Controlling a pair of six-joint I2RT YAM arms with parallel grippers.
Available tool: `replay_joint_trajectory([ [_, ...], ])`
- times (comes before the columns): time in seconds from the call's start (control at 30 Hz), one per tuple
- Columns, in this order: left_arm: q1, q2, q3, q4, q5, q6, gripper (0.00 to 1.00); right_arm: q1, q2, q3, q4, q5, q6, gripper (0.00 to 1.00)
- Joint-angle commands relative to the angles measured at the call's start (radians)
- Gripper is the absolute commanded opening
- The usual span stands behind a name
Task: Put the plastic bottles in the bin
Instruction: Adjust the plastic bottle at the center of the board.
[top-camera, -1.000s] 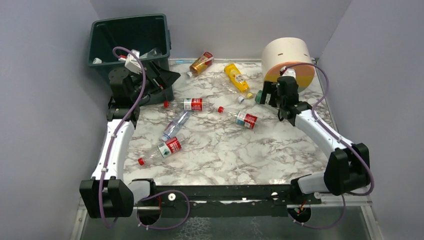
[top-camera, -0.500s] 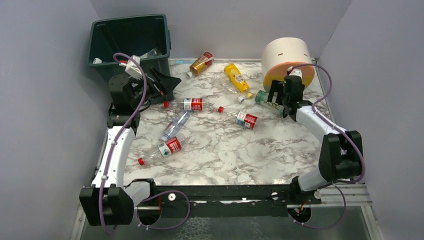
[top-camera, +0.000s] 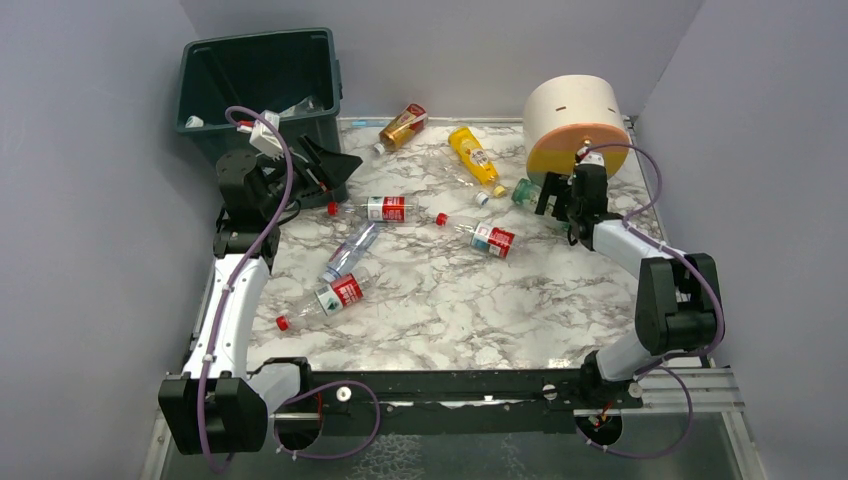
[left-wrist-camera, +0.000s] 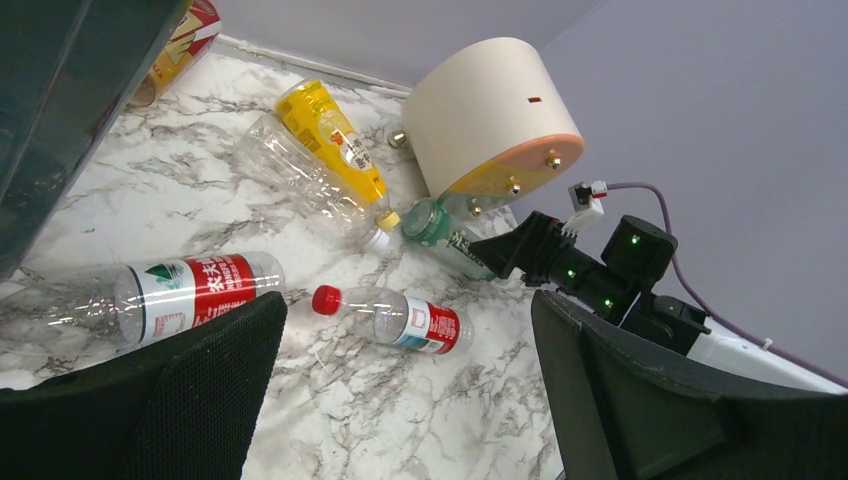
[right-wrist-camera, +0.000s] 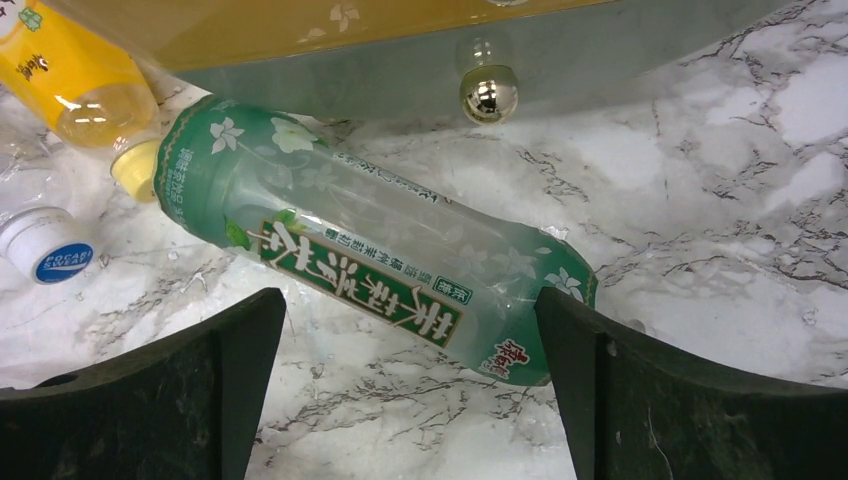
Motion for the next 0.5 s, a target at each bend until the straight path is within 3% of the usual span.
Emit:
replay_joint_trajectory([
  [0.0,-0.004,-0.020,0.011,0.033,0.024,0.013,0.99,-0.016,0.007,-0.024,0.048,-0.051,0.011,0.99],
  [0.3,-0.008,-0.015,0.017,0.030,0.020,0.009,0.99,-0.020,0.014,-0.039,0.038,-0.090,0.009,1.00],
  [0.47,-0.017,-0.009,0.018,0.029,0.012,0.011,0.99,-0.019,-0.064,-0.088,0.007,-0.207,0.036,0.98],
])
